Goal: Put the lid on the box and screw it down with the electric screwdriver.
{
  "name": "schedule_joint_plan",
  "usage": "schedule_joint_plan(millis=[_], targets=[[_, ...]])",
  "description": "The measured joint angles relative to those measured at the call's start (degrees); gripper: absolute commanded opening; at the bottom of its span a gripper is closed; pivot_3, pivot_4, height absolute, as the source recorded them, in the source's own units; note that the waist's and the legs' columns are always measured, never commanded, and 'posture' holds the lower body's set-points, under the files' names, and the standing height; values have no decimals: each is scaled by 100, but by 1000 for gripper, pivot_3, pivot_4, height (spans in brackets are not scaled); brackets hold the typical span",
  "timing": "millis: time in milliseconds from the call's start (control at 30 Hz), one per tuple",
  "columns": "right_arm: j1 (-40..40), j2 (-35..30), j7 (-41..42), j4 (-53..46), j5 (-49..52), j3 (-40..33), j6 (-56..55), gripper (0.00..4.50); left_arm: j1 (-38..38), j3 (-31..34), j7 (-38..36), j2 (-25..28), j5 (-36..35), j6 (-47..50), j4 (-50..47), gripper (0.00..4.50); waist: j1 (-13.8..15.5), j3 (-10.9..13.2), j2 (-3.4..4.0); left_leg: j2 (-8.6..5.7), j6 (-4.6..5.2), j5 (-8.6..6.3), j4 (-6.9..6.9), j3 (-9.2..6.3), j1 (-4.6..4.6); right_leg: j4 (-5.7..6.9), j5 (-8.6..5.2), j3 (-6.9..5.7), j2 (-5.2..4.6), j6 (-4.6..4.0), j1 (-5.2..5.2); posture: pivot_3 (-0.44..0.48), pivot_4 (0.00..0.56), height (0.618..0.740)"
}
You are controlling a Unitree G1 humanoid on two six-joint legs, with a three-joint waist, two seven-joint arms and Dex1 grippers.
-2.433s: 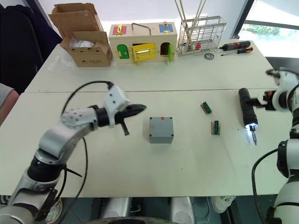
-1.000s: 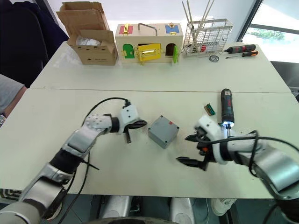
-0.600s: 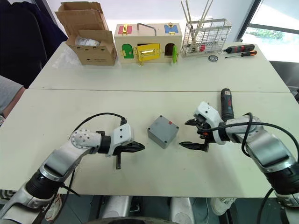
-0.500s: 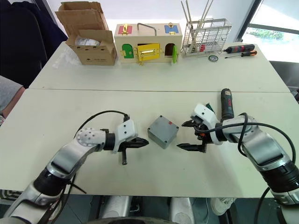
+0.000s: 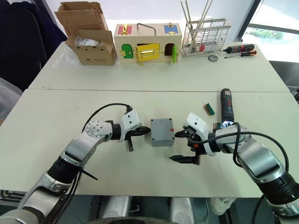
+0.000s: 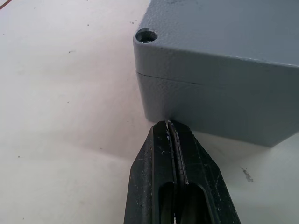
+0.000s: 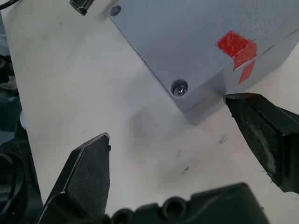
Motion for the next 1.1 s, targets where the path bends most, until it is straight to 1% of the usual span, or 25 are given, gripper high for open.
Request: schedule_joint_plan(millis=[100, 200, 267, 333, 400, 433, 500, 567, 633, 700, 800, 833, 900, 967, 1100], targets=[[15, 7, -130, -81, 10, -63, 88, 4465, -43, 14, 27, -33, 17, -71, 53, 0, 4, 0, 0, 1, 0, 0, 0, -1, 0, 0, 0, 0, 0, 0, 0, 0, 150, 728], [164, 3, -365, -122, 26, -336, 250, 4465, -48, 46, 162, -123, 37, -86, 129, 0, 18, 0, -1, 0, -1, 1, 1, 0, -1, -1, 0, 0, -2, 0, 0, 0, 150, 728], [330, -20, -559, -127, 84, -744, 472, 4465, -48, 105, 219, -103, 35, -88, 125, 0, 13, 0, -1, 0, -1, 1, 1, 0, -1, 0, 0, 1, -3, 0, 0, 0, 150, 728], [441, -36, -701, -123, 250, -1323, 770, 4465, -22, 243, 243, -24, 1, -44, 50, 0, 2, 0, -1, 4, 0, 0, 1, 0, -1, 0, 0, 0, -3, 0, 0, 0, 150, 728], [443, -4, -844, -83, 607, -2146, 1165, 4465, 31, 489, 224, 117, -137, 105, -168, 0, -2, 0, -1, 9, 1, -1, 0, 0, 1, 1, 0, 0, -2, 0, 0, 0, 150, 728], [424, 9, -892, -39, 751, -2431, 1289, 4465, 46, 583, 189, 167, -220, 188, -277, 0, -3, 0, -1, 10, 1, -1, 0, -1, 0, 1, 0, 0, -1, 0, 0, 0, 150, 728], [337, 44, -973, 134, 911, -2763, 1372, 4465, 88, 760, 99, 238, -416, 345, -498, 0, -7, 0, -1, 10, 6, -4, -1, 0, 2, 1, 0, 0, -1, 0, 0, 0, 150, 728], [107, 233, -1156, 534, 880, -2811, 1241, 4465, 85, 858, -35, 283, -666, 547, -743, 0, -11, -2, -4, 8, 7, -4, 0, 4, 2, 1, 0, 2, -1, 0, 0, 0, 150, 728], [-172, 443, -1412, 1013, 653, -2670, 917, 4465, 68, 917, -122, 299, -845, 690, -929, 0, -11, -2, -5, 2, 4, -2, 0, 5, 3, 1, 0, 2, 1, 0, 1, 0, 150, 728], [-608, 693, -1786, 1778, 148, -2358, 318, 4465, -45, 919, -149, 287, -949, 821, -1037, 0, -15, -2, -4, -7, -5, 3, 0, 6, 3, 2, 0, 4, 1, 0, 1, 0, 150, 728], [-1049, 1002, -2193, 2869, -444, -1948, -412, 4465, -186, 905, -118, 252, -1019, 922, -1238, 0, -6, -2, -4, -10, -12, 7, -6, 6, 2, -1, -2, 4, 3, 3, 1, 0, 150, 728], [-1148, 1120, -2282, 3222, -594, -1840, -613, 4239, -187, 899, -97, 249, -1023, 950, -1277, 0, -13, -2, -4, -11, -14, 8, -9, 7, 2, -3, -2, 4, 3, 4, 1, 0, 150, 728], [-1165, 1180, -2358, 3510, -732, -1747, -761, 3966, -182, 895, -81, 231, -1030, 979, -1279, 0, -6, 0, -1, -11, -17, 10, -10, 8, 1, -2, -3, 3, 3, 6, 0, 0, 150, 728], [-1414, 1199, -2447, 4027, -979, -1654, -1114, 3966, -124, 869, -36, 224, -1045, 1060, -1357, 0, -33, -1, -2, -11, -21, 13, -6, 12, 6, 0, -1, 7, 3, 7, 2, 0, 150, 728], [-1603, 1290, -2470, 4525, -1153, -1579, -1405, 3966, -78, 807, 31, 224, -1091, 1083, -1460, 0, -27, 0, -1, -8, -21, 13, -13, 9, 9, 1, -2, 8, 6, 8, 2, 0, 150, 728]])
